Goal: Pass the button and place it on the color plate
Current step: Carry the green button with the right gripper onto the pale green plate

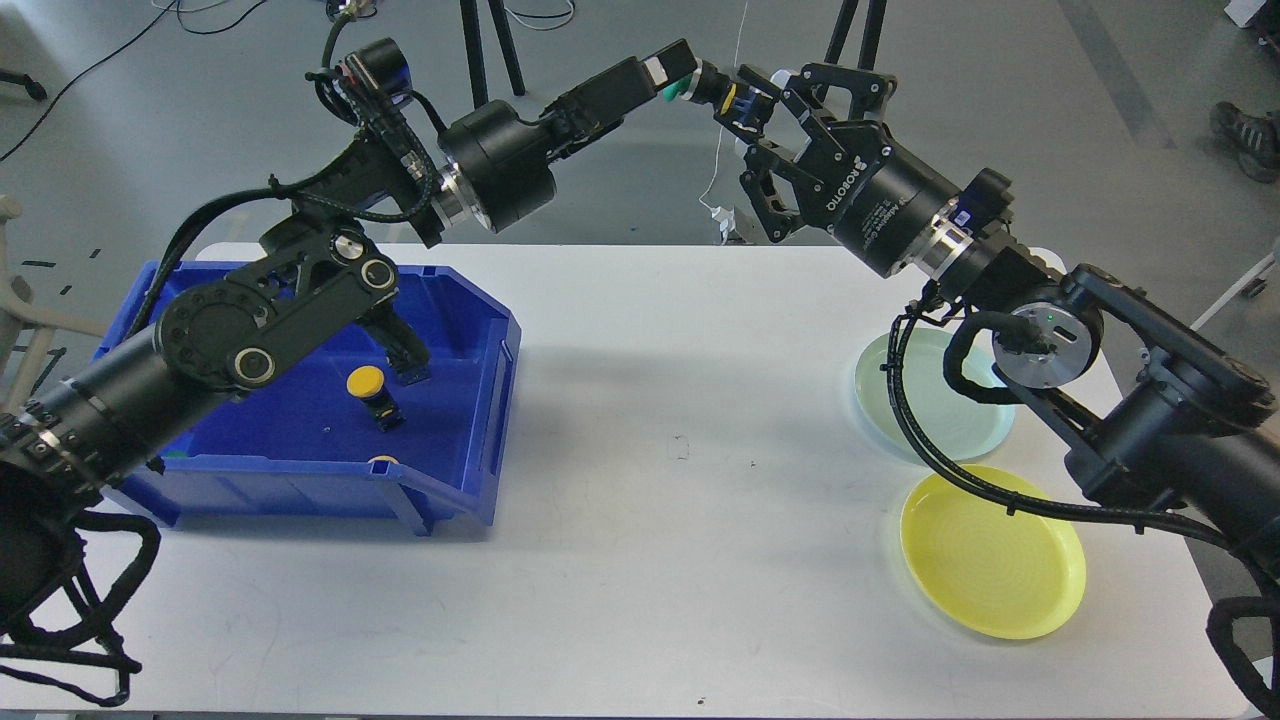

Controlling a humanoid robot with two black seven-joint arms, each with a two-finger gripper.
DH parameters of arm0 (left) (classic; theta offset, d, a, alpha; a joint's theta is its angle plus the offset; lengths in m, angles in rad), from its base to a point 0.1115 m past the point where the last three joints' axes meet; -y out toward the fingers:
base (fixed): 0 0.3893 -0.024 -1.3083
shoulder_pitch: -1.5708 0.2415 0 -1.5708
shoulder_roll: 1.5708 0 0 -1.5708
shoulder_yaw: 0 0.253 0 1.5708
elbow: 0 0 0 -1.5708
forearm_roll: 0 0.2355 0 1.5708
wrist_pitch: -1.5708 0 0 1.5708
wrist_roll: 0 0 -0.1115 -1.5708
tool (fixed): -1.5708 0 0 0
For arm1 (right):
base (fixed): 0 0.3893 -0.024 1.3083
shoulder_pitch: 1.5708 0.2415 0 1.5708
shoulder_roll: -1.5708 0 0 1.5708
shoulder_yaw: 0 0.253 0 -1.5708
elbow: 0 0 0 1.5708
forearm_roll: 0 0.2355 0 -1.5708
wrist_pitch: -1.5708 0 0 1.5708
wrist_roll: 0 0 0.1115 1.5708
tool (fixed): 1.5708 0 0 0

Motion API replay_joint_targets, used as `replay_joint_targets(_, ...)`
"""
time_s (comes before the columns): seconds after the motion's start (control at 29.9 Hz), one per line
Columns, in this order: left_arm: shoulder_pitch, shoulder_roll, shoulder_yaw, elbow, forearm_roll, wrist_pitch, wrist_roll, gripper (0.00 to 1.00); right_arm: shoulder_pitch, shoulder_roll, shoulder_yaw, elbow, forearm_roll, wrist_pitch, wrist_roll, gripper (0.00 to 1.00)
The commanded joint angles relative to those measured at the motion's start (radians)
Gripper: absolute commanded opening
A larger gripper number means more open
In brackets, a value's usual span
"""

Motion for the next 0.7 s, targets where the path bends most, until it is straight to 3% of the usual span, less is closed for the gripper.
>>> replay_joint_targets(0.0, 0.003, 0.001, -0.024, 0.002, -0.126, 0.005, -0.029, 0.93, -0.016, -0.132, 0.02, -0.001, 0.001, -0.002, 0.002, 0.09)
replay_joint_targets(0.13, 0.013, 0.005, -0.061, 0.067, -0.377, 0.019, -0.03, 0.99, -0.084, -0.27, 0.014, -0.009, 0.0, -0.001, 0.0, 0.1)
replay_joint_targets(0.33, 0.014, 0.005, -0.068, 0.115, -0.617, 0.017, -0.03, 1.0, -0.222, -0.385, -0.042, -0.021, -0.014, -0.004, -0.002, 0.1)
replay_joint_targets(0.5, 0.026, 0.005, -0.067, 0.115, -0.643, 0.017, -0.03, 1.0, -0.315, -0.382, -0.078, -0.117, -0.016, -0.007, -0.008, 0.1)
replay_joint_targets(0.67, 0.033, 0.005, -0.062, 0.115, -0.643, 0.016, -0.03, 1.0, -0.296, -0.286, -0.148, -0.281, -0.014, -0.025, -0.072, 0.1)
